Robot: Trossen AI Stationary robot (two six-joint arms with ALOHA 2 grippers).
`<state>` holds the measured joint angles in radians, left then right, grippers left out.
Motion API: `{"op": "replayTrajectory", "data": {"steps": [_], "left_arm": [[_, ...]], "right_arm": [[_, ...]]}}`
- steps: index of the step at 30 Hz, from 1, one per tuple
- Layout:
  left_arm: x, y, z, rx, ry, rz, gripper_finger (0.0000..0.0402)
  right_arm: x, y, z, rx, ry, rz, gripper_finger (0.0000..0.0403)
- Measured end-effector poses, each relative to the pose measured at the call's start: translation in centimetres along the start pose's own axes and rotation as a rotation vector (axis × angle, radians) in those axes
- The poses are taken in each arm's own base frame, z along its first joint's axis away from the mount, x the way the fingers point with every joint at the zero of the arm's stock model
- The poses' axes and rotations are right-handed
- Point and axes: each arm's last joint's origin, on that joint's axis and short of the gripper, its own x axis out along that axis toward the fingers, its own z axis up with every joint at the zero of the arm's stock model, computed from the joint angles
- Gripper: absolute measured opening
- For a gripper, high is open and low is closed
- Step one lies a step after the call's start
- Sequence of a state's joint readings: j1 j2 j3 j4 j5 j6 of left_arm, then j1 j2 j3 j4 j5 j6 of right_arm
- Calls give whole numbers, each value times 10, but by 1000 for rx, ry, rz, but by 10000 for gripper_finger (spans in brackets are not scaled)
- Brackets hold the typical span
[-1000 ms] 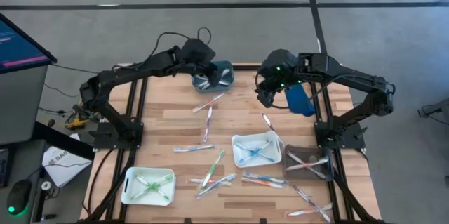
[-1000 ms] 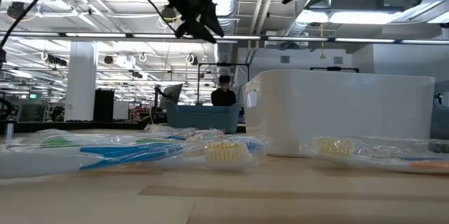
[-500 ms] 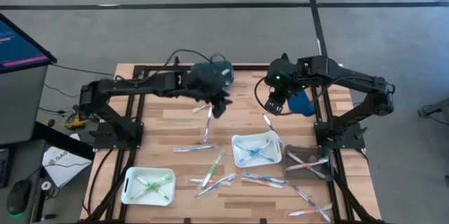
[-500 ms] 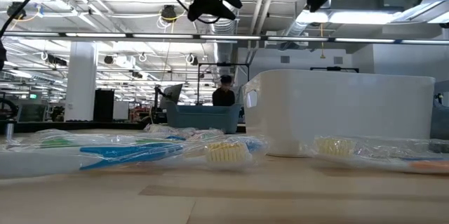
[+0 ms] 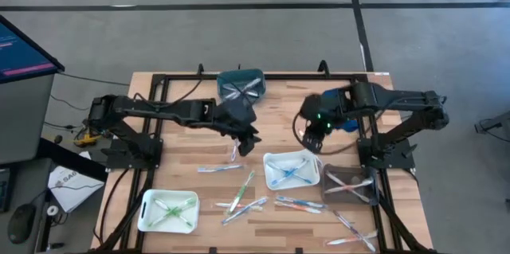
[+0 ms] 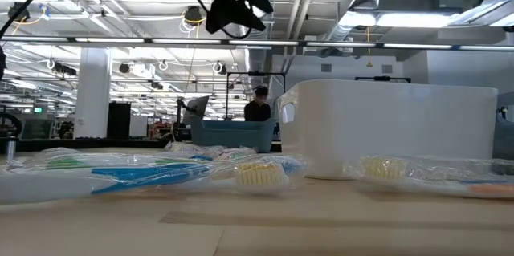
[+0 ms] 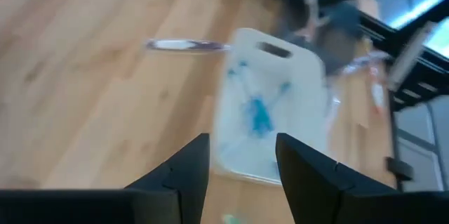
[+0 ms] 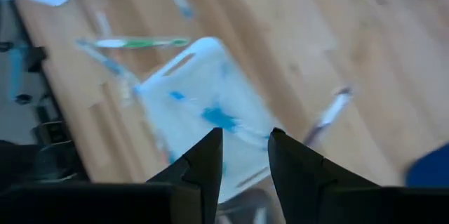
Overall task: Pick & Place Toothbrushes
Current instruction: Put the orange toothbrush into the black bin
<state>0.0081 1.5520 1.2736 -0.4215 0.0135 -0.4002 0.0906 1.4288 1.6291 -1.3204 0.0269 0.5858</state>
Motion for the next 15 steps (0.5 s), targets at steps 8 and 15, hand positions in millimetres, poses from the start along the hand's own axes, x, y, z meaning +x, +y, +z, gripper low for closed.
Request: {"op": "replayTrajectory", "data": {"steps": [8,15], "left_arm": [[-2,-36,1,-39,-119,-144,158],[-8,-69,-2,-192,-195,-262,158]], "right_arm": [[-6,56,-34,-42,-55,120,109],[-11,101,-74,-86,-161,229,109]]}}
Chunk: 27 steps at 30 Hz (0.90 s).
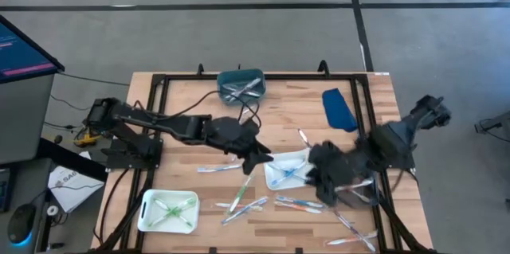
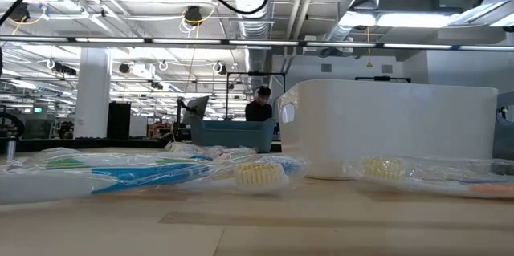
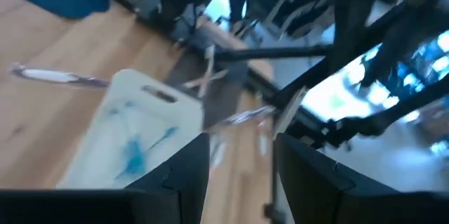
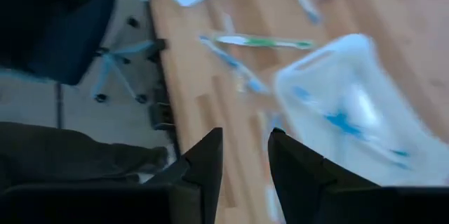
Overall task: Pick & Place Toothbrushes
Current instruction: Put the orange toothbrush into the black bin
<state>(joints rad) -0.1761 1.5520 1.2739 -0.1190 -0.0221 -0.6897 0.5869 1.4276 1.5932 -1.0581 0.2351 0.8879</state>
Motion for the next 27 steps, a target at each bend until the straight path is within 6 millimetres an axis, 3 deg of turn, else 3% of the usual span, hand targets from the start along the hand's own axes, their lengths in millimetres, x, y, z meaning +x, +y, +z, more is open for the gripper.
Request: {"op": "replayTrajectory", "data": {"steps": [5,10,20,27], "left_arm": [[-2,-29,-19,6,-43,-28,158],[-8,-53,-40,9,-92,1,158],[-17,-75,-61,34,-137,30,158],[-18,-78,-64,40,-149,41,158]], "right_arm": [[13,21,-32,-8,-25,71,109],[39,28,-60,-19,-22,143,109],[95,11,-111,-34,-42,245,109],[113,1,-132,-73,-29,290,106]]}}
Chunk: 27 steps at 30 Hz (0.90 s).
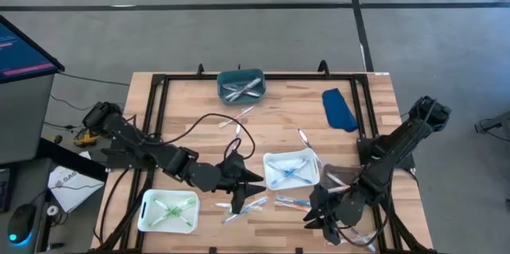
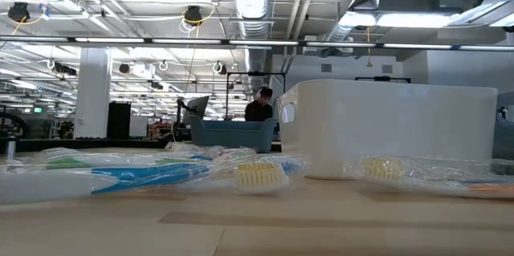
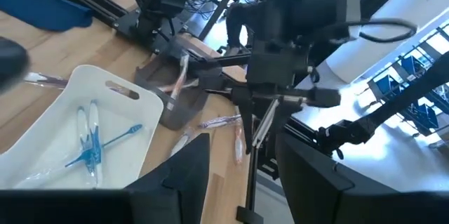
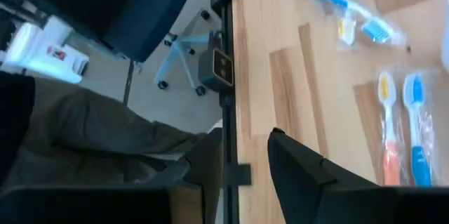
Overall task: Pick & Place Toothbrushes
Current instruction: Put the orange toothbrush into the black bin
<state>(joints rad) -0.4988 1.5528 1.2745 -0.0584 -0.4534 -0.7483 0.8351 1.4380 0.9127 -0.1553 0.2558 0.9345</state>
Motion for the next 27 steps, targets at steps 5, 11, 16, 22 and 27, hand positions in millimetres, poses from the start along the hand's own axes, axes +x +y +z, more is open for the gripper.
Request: {"op": "replayTrajectory", "data": {"steps": [5,11,16,22,27], "left_arm": [[3,8,-10,-17,13,13,158],[6,24,-34,-142,45,32,158],[6,29,-51,-212,34,-10,158],[5,30,-54,-227,15,-37,158],[6,30,-52,-235,4,-43,158]], "right_arm": [[27,4,-17,-117,70,-54,83],[66,21,-26,-205,224,-237,44],[79,31,-17,-286,369,-502,16],[100,25,-13,-240,397,-615,21],[104,20,-10,-177,334,-660,68]]}}
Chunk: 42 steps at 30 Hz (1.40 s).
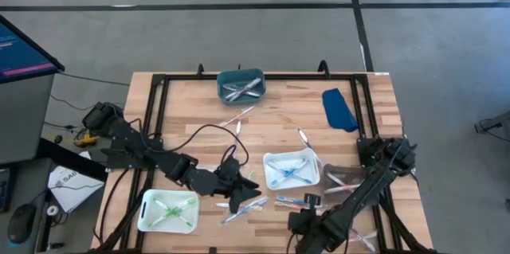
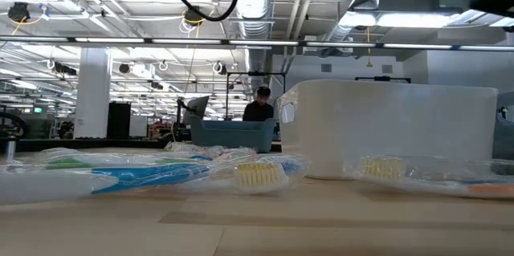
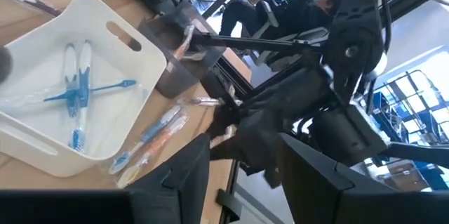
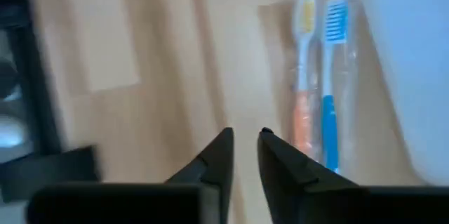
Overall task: Pick & Place Toothbrushes
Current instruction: Put the orange toothbrush into the black bin
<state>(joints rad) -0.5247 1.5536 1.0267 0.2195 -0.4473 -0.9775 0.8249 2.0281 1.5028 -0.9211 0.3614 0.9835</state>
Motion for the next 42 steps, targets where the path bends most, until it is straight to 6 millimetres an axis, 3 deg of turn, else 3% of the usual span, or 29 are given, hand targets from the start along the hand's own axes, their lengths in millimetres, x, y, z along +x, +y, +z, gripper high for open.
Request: {"op": "replayTrajectory", "data": {"steps": [9,13,23,33,42], "left_arm": [[0,-1,1,35,-6,-8,158],[0,-1,1,69,-16,-5,158],[2,8,2,75,-33,23,158],[3,11,4,72,-38,30,158],[4,12,6,69,-44,33,158]], "right_arm": [[-4,8,-4,-69,-75,13,210],[2,2,-3,-58,-73,9,245],[20,-24,-24,50,-62,129,231],[26,-30,-25,57,-26,76,196],[35,-35,-27,73,-30,79,197]]}}
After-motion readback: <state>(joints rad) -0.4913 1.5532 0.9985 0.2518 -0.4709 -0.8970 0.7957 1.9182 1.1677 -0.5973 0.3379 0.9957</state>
